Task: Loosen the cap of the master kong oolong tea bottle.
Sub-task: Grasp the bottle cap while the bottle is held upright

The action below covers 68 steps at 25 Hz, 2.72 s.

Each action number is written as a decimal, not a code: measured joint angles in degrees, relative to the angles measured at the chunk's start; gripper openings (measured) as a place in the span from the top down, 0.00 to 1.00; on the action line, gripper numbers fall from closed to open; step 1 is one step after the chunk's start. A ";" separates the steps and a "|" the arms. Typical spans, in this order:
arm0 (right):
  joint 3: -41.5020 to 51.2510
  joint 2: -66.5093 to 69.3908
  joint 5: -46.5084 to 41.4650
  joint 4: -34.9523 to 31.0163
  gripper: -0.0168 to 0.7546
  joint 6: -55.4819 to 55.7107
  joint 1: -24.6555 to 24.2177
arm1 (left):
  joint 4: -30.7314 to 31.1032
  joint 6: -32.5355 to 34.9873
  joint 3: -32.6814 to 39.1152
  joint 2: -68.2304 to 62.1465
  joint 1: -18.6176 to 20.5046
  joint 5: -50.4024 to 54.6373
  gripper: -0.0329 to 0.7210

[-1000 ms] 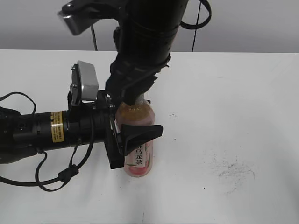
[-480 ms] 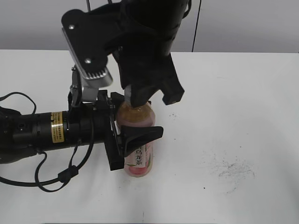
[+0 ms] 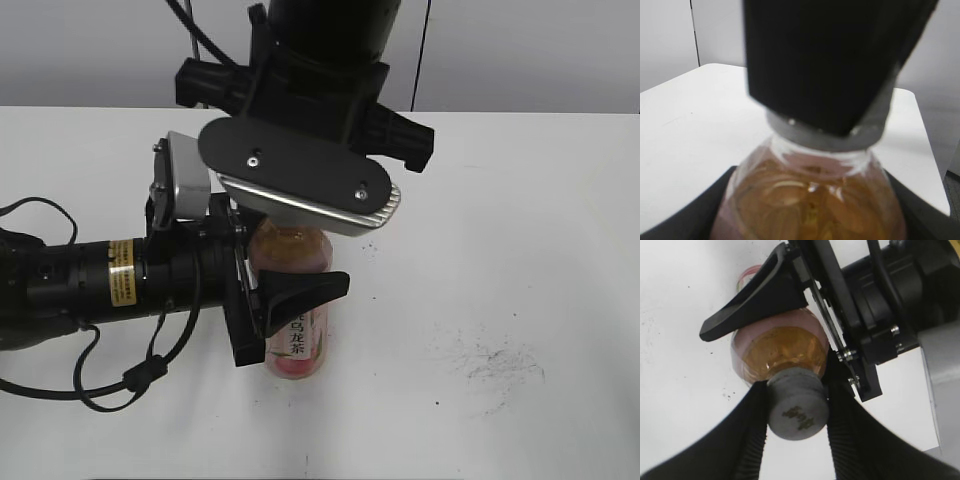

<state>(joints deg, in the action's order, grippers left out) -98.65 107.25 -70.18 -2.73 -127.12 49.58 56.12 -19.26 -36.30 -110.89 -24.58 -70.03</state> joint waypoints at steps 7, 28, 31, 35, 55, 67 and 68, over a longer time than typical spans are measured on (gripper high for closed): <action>0.00 -0.22 0.09 0.22 0.47 27.83 0.12 | 0.33 0.00 -0.01 0.00 0.00 -0.09 0.37; 0.00 -0.22 0.09 1.91 0.34 132.36 0.12 | 0.30 0.00 -0.01 0.00 0.00 -0.16 0.37; 0.00 -0.22 0.09 1.72 0.43 132.57 0.12 | 0.30 0.00 -0.01 0.00 0.00 -0.16 0.37; 0.18 -0.22 0.16 1.30 0.60 132.17 0.12 | 0.23 0.00 -0.01 0.00 0.00 -0.16 0.37; 0.86 -0.40 0.41 0.28 0.62 59.46 0.15 | 0.46 0.31 -0.01 0.00 0.00 -0.09 0.37; 0.86 -0.52 0.12 1.52 0.62 0.81 0.97 | 0.63 0.27 -0.06 0.00 0.00 -0.11 0.37; 0.86 -0.52 0.12 1.52 0.62 0.93 0.97 | 0.63 0.27 -0.06 0.00 0.00 -0.11 0.37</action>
<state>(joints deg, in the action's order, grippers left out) -97.79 106.73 -70.07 -1.21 -126.19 50.55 56.75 -19.00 -36.36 -110.89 -24.58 -70.14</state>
